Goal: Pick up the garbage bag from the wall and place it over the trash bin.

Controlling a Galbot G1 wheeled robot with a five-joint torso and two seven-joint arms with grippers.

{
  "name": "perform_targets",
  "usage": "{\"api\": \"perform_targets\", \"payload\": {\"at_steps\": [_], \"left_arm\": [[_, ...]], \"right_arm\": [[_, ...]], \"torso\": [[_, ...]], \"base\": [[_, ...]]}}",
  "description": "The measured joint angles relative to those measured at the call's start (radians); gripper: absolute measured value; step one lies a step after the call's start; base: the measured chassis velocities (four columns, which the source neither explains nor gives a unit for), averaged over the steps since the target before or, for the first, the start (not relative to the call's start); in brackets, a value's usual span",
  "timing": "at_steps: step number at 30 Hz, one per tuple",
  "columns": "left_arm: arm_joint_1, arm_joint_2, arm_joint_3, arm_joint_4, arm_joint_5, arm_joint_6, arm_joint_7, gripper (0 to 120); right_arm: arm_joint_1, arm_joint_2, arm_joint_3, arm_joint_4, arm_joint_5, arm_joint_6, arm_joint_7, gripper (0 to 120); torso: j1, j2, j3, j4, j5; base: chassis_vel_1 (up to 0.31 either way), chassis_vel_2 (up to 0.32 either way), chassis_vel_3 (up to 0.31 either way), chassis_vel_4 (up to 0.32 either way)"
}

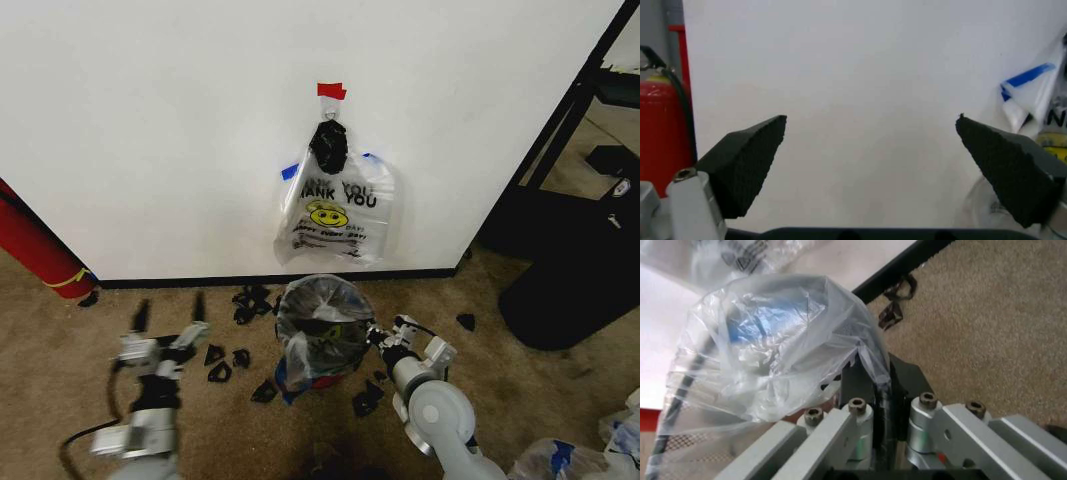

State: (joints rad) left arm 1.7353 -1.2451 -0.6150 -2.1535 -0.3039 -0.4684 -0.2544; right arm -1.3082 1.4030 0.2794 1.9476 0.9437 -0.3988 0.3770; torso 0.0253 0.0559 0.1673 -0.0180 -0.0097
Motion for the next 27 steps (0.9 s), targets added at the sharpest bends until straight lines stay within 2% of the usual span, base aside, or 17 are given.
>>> {"api": "perform_targets", "payload": {"at_steps": [8,11,12,16,17,18,19,21,27], "left_arm": [[0.009,-0.064,0.033,-0.041,0.047,0.009,-0.001,100],[0.016,-0.072,0.052,-0.053,0.054,0.014,-0.001,100],[0.016,-0.072,0.052,-0.053,0.054,0.014,-0.001,100],[0.030,-0.075,0.059,-0.062,0.056,0.015,-0.003,100],[0.032,-0.079,0.062,-0.062,0.056,0.015,-0.004,100],[0.034,-0.081,0.064,-0.062,0.056,0.015,-0.004,100],[0.037,-0.085,0.069,-0.062,0.057,0.015,-0.004,100],[0.038,-0.086,0.071,-0.062,0.057,0.015,-0.005,100],[0.038,-0.088,0.081,-0.051,0.060,0.015,-0.012,100]], "right_arm": [[-0.001,0.001,-0.002,-0.021,-0.024,-0.010,-0.024,2],[-0.004,0.003,-0.004,-0.021,-0.030,-0.010,-0.026,16],[-0.004,0.003,-0.004,-0.021,-0.030,-0.010,-0.026,16],[-0.005,0.001,-0.004,-0.020,-0.032,-0.013,-0.026,30],[-0.005,0.001,-0.004,-0.020,-0.033,-0.015,-0.026,38],[-0.005,0.001,-0.004,-0.020,-0.033,-0.016,-0.027,38],[-0.005,0.001,-0.004,-0.021,-0.036,-0.019,-0.033,46],[-0.005,0.001,-0.004,-0.021,-0.038,-0.020,-0.036,49],[-0.004,-0.005,-0.012,-0.023,-0.049,-0.031,-0.044,76]], "torso": [[0.000,0.000,0.000,-0.0001,0.0000],[0.000,0.000,0.000,0.0000,0.0001],[0.000,0.000,0.000,0.0000,0.0001],[0.000,0.000,0.000,-0.0001,0.0001],[0.000,0.000,0.000,-0.0001,0.0001],[0.000,0.000,0.000,-0.0001,0.0001],[0.000,0.000,0.000,-0.0001,0.0000],[0.000,0.000,0.000,0.0000,0.0000],[0.000,0.000,0.000,-0.0001,0.0001]], "base": [[0.000,0.000,0.000,0.000],[0.000,0.000,0.000,0.000],[0.000,0.000,0.000,0.000],[0.000,0.000,0.000,0.000],[0.000,0.000,0.000,0.000],[0.000,0.000,0.000,0.000],[0.000,0.000,0.000,0.000],[0.000,0.000,0.000,0.000],[0.000,0.000,0.000,0.000]]}}
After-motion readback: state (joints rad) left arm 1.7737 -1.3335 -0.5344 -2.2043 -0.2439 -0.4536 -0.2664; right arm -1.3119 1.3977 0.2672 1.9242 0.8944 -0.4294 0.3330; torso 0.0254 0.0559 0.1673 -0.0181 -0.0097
